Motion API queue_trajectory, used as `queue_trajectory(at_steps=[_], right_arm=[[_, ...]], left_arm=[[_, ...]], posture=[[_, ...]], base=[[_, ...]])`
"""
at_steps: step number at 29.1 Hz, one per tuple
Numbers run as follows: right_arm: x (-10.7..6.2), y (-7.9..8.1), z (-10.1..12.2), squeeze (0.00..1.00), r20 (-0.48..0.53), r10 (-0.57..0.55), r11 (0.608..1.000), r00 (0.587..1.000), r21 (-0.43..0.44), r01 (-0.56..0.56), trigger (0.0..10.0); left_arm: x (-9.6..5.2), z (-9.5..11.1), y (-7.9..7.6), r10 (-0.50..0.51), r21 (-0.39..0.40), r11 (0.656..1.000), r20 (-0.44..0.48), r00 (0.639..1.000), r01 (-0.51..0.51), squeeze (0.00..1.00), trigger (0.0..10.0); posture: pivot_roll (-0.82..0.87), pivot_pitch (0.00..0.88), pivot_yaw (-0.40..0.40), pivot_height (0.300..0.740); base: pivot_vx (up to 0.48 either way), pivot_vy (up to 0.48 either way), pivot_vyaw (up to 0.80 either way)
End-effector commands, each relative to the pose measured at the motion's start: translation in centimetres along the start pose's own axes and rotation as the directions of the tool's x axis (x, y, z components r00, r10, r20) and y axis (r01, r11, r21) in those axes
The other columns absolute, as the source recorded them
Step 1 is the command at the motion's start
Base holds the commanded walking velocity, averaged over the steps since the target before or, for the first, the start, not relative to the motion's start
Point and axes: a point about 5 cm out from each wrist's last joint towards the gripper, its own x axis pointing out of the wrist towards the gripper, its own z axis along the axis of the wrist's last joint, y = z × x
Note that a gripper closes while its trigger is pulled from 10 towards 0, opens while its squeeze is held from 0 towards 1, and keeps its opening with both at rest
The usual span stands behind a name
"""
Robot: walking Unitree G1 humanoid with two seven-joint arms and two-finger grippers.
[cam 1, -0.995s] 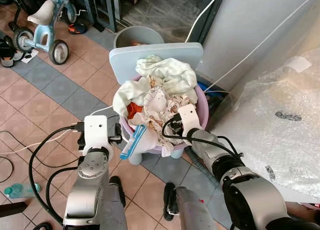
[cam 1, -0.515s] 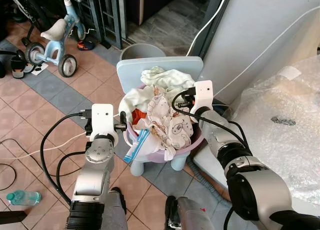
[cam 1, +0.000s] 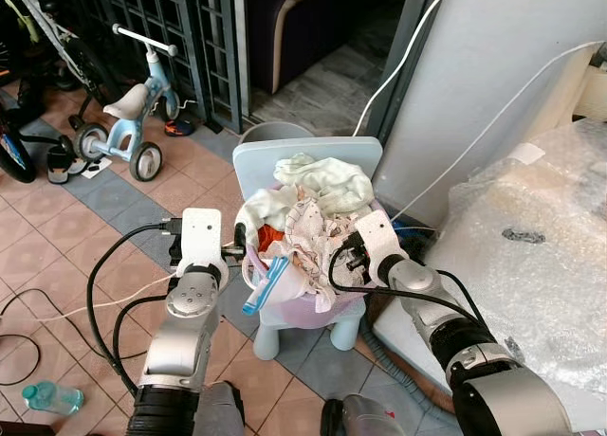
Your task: Clothes washing
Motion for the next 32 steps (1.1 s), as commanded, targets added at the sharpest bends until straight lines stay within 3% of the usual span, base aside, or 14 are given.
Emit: queue_trajectory(at_steps=[1,3,8,14,15,16,17,19,23,28,32], right_arm=[[0.1,-0.1,0.9,1.0,0.036,-0.003,1.0,0.999,-0.029,0.004,10.0],[0.2,-0.2,1.5,1.0,0.073,-0.025,0.997,0.997,-0.073,0.03,10.0],[0.1,-0.4,2.5,1.0,0.149,-0.059,0.995,0.987,-0.069,0.07,10.0],[0.6,0.5,1.6,1.0,0.048,-0.022,0.997,0.999,-0.07,0.026,10.0],[0.7,0.8,1.3,0.65,0.019,-0.014,0.998,1.0,-0.063,0.015,10.0],[0.8,1.0,1.1,0.65,0.003,-0.009,0.998,1.0,-0.059,0.009,10.0],[0.9,1.4,1.0,0.0,-0.012,-0.004,1.0,1.0,-0.026,0.004,10.0],[1.4,2.0,1.2,0.0,-0.029,-0.011,0.998,1.0,0.053,0.013,10.0],[1.6,2.1,1.8,0.0,-0.018,-0.026,0.997,0.999,0.077,0.027,10.0],[2.0,2.1,2.5,0.0,-0.024,-0.062,0.995,0.998,0.072,0.064,10.0],[2.1,2.8,2.2,0.0,-0.068,-0.059,0.998,0.996,0.009,0.059,10.0]], left_arm=[[-0.3,0.4,-0.5,-0.031,0.005,1.0,0.012,0.999,0.031,0.0,10.0],[-0.8,0.1,-0.6,-0.039,0.006,0.999,0.004,0.999,0.039,0.0,10.0],[-1.5,-0.4,-0.5,-0.037,-0.002,0.999,-0.022,0.999,0.037,0.0,10.0],[-2.7,-0.7,0.2,-0.011,0.004,1.0,-0.059,0.998,0.011,0.0,10.0],[-2.9,-0.7,0.4,-0.004,0.006,1.0,-0.062,0.998,0.005,0.0,10.0],[-3.2,-0.7,0.6,0.0,0.007,1.0,-0.064,0.998,0.0,0.0,10.0],[-3.5,-0.7,0.8,0.008,0.009,1.0,-0.069,0.998,-0.008,0.0,10.0],[-4.3,-0.7,1.2,0.027,0.009,1.0,-0.077,0.997,-0.026,0.0,10.0],[-5.1,-0.5,1.6,0.041,0.002,0.999,-0.077,0.996,-0.041,0.0,10.0],[-6.7,-0.7,1.9,0.056,0.001,0.998,-0.101,0.993,-0.056,0.0,10.0],[-7.5,-0.8,1.9,0.058,-0.001,0.998,-0.119,0.991,-0.059,0.0,10.0]], posture=[[0.05,0.082,-0.035,0.74],[0.06,0.108,-0.037,0.74],[0.07,0.151,-0.045,0.74],[0.12,0.211,-0.052,0.74],[0.13,0.222,-0.052,0.74],[0.13,0.226,-0.052,0.74],[0.15,0.24,-0.052,0.74],[0.17,0.26,-0.052,0.74],[0.2,0.285,-0.05,0.74],[0.23,0.33,-0.051,0.74],[0.24,0.356,-0.053,0.74]], base=[[0.0,0.0,0.0],[0.0,0.0,0.0],[0.0,0.0,0.0],[0.0,0.0,0.0],[0.0,0.0,0.0],[0.0,0.0,0.0],[0.0,0.0,0.0],[0.0,0.0,0.0],[0.0,0.0,0.0],[0.0,0.0,0.0],[0.0,0.0,0.0]])
